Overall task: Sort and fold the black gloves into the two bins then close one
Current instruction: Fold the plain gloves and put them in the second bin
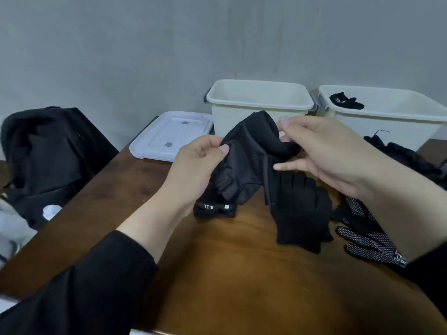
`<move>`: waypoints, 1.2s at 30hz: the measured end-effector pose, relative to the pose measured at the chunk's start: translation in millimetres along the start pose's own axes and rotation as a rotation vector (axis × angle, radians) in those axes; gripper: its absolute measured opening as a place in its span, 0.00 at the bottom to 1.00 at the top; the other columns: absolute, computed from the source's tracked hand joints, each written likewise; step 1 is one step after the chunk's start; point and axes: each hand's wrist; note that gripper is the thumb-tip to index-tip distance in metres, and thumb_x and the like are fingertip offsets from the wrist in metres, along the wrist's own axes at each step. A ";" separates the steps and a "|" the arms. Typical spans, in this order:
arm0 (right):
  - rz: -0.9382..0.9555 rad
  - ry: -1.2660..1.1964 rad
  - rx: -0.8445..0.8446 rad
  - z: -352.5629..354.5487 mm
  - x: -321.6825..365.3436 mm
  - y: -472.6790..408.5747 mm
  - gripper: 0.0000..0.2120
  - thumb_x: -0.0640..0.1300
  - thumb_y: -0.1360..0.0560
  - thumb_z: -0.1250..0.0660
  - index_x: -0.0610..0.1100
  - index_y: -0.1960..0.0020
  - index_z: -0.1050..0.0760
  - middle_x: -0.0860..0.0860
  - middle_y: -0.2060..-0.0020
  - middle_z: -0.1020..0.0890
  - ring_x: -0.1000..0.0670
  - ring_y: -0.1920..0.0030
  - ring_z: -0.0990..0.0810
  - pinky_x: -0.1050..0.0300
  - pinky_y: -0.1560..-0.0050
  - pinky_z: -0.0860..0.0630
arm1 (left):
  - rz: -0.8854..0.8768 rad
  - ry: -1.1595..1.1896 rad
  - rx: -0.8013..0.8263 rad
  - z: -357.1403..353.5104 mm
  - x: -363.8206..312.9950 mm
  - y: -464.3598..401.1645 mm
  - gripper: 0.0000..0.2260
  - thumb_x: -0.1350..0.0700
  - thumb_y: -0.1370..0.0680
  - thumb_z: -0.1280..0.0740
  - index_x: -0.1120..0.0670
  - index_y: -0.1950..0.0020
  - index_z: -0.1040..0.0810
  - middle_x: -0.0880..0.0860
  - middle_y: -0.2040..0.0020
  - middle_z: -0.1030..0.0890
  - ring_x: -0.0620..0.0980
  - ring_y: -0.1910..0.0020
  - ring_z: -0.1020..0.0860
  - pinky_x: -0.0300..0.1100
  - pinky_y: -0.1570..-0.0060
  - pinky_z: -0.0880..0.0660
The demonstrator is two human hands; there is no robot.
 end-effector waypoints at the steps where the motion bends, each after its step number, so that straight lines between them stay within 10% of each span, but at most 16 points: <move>1: -0.003 0.011 0.032 -3.6 1.2 -4.2 0.16 0.57 0.25 0.29 0.47 0.44 0.19 0.51 0.46 0.16 0.57 0.43 0.18 0.50 0.47 0.16 | -0.011 -0.014 -0.016 5.4 -0.2 -2.4 0.06 0.58 0.18 0.34 0.53 0.51 0.18 0.53 0.55 0.15 0.48 0.56 0.18 0.42 0.53 0.23; 5: 0.106 0.476 0.082 -19.3 4.5 -21.4 0.15 0.50 0.27 0.24 0.53 0.42 0.21 0.50 0.52 0.14 0.50 0.52 0.14 0.50 0.47 0.17 | -0.035 -0.047 -0.021 25.1 3.5 -12.0 0.05 0.59 0.18 0.34 0.54 0.51 0.18 0.56 0.56 0.16 0.49 0.57 0.18 0.40 0.56 0.23; 14: 0.179 0.610 -0.059 -49.3 13.1 -76.8 0.04 0.44 0.22 0.30 0.47 0.52 0.16 0.48 0.55 0.14 0.45 0.56 0.14 0.47 0.54 0.15 | -0.071 -0.465 -0.155 82.0 58.7 -33.2 0.06 0.52 0.17 0.35 0.40 0.48 0.21 0.41 0.52 0.16 0.42 0.50 0.19 0.48 0.42 0.22; 18: 0.423 0.746 -0.278 -61.6 7.0 -72.0 0.05 0.47 0.21 0.31 0.49 0.49 0.18 0.57 0.63 0.19 0.53 0.59 0.22 0.68 0.59 0.28 | 0.009 -0.538 -0.177 96.8 72.2 -39.5 0.07 0.49 0.18 0.36 0.42 0.44 0.20 0.42 0.50 0.16 0.43 0.48 0.18 0.46 0.40 0.23; 23: 0.478 0.995 -0.064 -98.4 -84.2 -26.1 0.13 0.44 0.24 0.26 0.45 0.40 0.17 0.49 0.44 0.15 0.47 0.43 0.17 0.54 0.39 0.22 | 0.083 -0.576 -0.098 99.8 75.2 -47.0 0.08 0.46 0.17 0.39 0.43 0.46 0.20 0.40 0.50 0.16 0.42 0.45 0.20 0.42 0.42 0.26; 28: 0.416 1.000 -0.002 -108.0 -110.6 -9.1 0.16 0.51 0.22 0.33 0.46 0.38 0.17 0.53 0.42 0.16 0.53 0.40 0.20 0.64 0.37 0.28 | 0.087 -0.783 0.093 91.7 76.4 -42.3 0.16 0.40 0.19 0.36 0.41 0.32 0.24 0.39 0.40 0.21 0.41 0.36 0.26 0.45 0.33 0.31; 36: 0.394 1.048 0.130 -99.9 -109.2 2.3 0.21 0.59 0.21 0.38 0.50 0.35 0.19 0.57 0.41 0.19 0.56 0.39 0.26 0.53 0.33 0.29 | 0.047 -0.959 0.191 87.0 76.3 -40.7 0.24 0.43 0.23 0.29 0.42 0.28 0.27 0.44 0.32 0.25 0.46 0.31 0.31 0.51 0.27 0.38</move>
Point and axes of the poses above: each hand's wrist, its own y-axis away from the middle knuckle, its own z-axis out of the back of the hand, x = y × z
